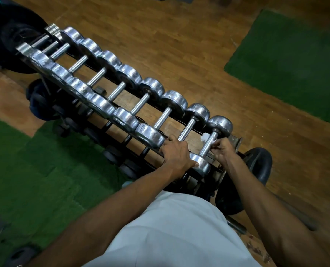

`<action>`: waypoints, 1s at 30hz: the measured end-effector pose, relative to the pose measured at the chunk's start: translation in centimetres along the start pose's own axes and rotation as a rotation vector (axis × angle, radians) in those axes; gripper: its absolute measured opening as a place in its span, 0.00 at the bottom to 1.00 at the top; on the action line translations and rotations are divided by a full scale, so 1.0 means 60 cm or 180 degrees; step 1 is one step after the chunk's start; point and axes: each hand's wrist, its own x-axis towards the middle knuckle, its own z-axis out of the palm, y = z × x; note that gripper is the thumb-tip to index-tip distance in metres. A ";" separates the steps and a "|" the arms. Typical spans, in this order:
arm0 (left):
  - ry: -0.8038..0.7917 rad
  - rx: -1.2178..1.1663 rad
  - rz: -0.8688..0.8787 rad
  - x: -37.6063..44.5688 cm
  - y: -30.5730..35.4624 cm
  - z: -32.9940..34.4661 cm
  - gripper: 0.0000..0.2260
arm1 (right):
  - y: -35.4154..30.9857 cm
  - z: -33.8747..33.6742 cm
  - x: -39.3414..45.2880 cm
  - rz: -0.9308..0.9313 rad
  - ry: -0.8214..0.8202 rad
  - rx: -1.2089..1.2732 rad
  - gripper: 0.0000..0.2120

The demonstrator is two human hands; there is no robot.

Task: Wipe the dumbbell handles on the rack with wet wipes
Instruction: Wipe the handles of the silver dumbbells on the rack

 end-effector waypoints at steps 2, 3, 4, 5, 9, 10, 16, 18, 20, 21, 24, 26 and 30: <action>0.0004 0.0034 0.0013 0.002 0.000 0.000 0.41 | -0.019 0.000 -0.007 -0.0103 0.0272 0.0389 0.15; 0.0012 0.0048 0.0016 0.002 -0.001 0.000 0.41 | -0.023 -0.003 -0.008 -0.0200 0.0467 0.0456 0.15; 0.0021 0.0062 0.0018 0.003 -0.001 0.000 0.41 | -0.024 -0.004 -0.008 -0.0292 0.0532 0.0449 0.15; 0.0026 0.0072 0.0018 0.002 0.000 0.000 0.40 | -0.020 -0.007 -0.008 -0.0372 0.0565 0.0403 0.15; 0.0037 0.0102 0.0020 0.005 0.000 0.000 0.40 | -0.003 -0.006 -0.052 -0.1018 0.0837 -0.0437 0.13; 0.0039 0.0099 0.0020 0.006 0.000 0.000 0.40 | 0.006 -0.008 -0.062 -0.1237 0.0769 -0.0687 0.14; 0.0101 0.0044 0.0037 0.006 0.000 0.003 0.41 | 0.046 -0.023 -0.079 -0.2077 0.0086 -0.2499 0.30; 0.0122 0.0039 0.0052 0.006 -0.001 0.005 0.41 | 0.048 -0.029 -0.083 -0.2138 0.0010 -0.2822 0.34; 0.0140 0.0026 0.0074 0.005 -0.001 0.007 0.41 | 0.048 -0.033 -0.088 -0.2137 -0.0069 -0.3045 0.34; 0.0144 0.0023 0.0079 0.004 -0.001 0.008 0.41 | 0.050 -0.035 -0.089 -0.2108 -0.0077 -0.3165 0.34; 0.0154 -0.0007 0.0072 0.004 -0.001 0.009 0.41 | 0.060 -0.046 -0.090 -0.1936 -0.0107 -0.3454 0.30; 0.0149 -0.0019 0.0065 0.005 -0.001 0.009 0.42 | 0.069 -0.052 -0.101 -0.1861 -0.0213 -0.3473 0.24; 0.0136 -0.0008 0.0055 0.006 0.000 0.008 0.43 | 0.073 -0.059 -0.143 -0.1961 -0.0218 -0.3519 0.20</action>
